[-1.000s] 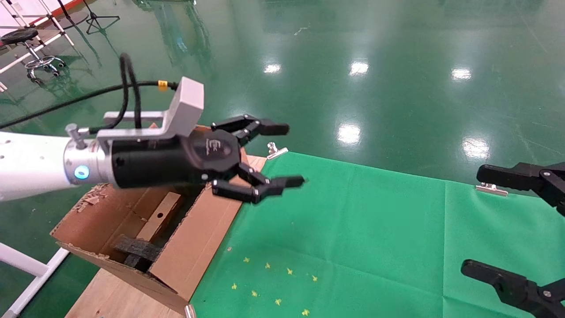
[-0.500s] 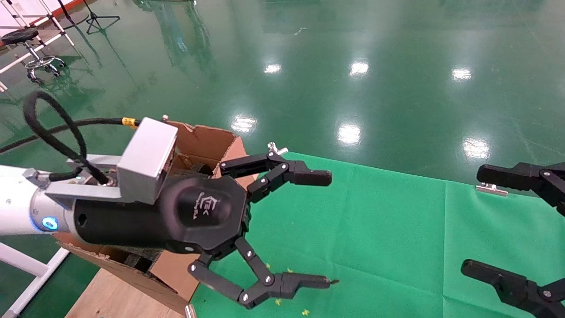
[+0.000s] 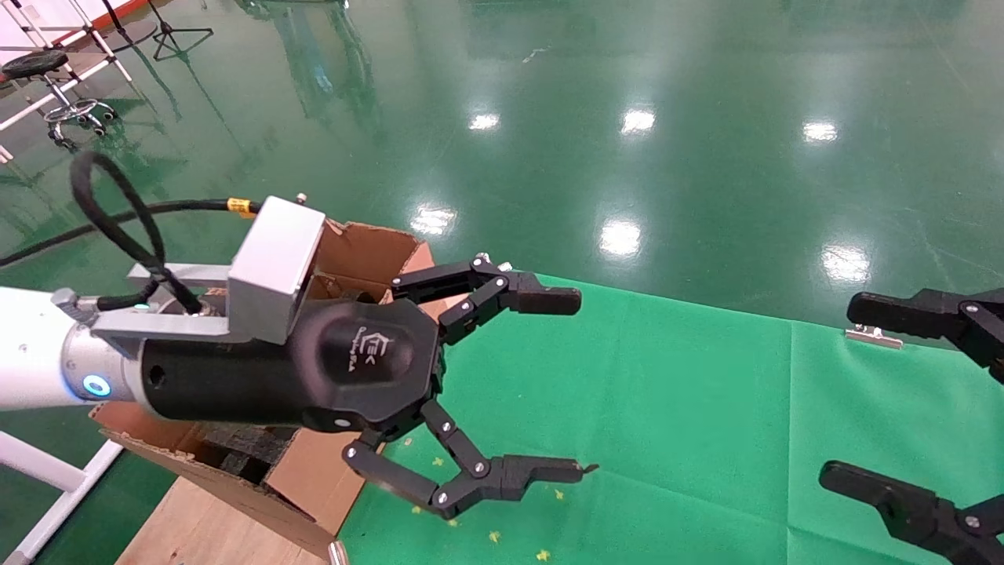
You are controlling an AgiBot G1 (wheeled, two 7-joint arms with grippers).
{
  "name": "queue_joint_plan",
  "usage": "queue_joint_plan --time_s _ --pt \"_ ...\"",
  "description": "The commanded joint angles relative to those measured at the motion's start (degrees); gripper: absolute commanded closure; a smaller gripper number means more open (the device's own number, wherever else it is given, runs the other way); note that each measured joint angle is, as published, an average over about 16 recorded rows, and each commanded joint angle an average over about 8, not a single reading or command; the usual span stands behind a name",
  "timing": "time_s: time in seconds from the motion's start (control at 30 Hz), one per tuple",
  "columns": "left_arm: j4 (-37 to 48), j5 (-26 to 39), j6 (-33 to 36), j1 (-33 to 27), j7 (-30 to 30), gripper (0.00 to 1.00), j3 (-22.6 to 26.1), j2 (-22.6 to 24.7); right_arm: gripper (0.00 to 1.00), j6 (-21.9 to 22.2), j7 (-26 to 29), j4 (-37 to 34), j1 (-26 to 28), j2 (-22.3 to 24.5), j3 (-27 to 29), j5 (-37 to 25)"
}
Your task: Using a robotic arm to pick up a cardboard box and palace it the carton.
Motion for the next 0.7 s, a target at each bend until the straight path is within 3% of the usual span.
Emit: queue_joint_plan --time_s 0.03,0.7 --pt "0.21 0.23 -0.09 -0.16 -0.03 0.00 0.08 0.02 0.00 0.00 0.00 0.00 0.00 0.00 0.00 0.00" --pt "0.88 0.99 -0.37 -0.69 -0.13 0.00 0.34 0.09 0.00 0.00 0.00 0.00 0.00 0.00 0.00 0.00"
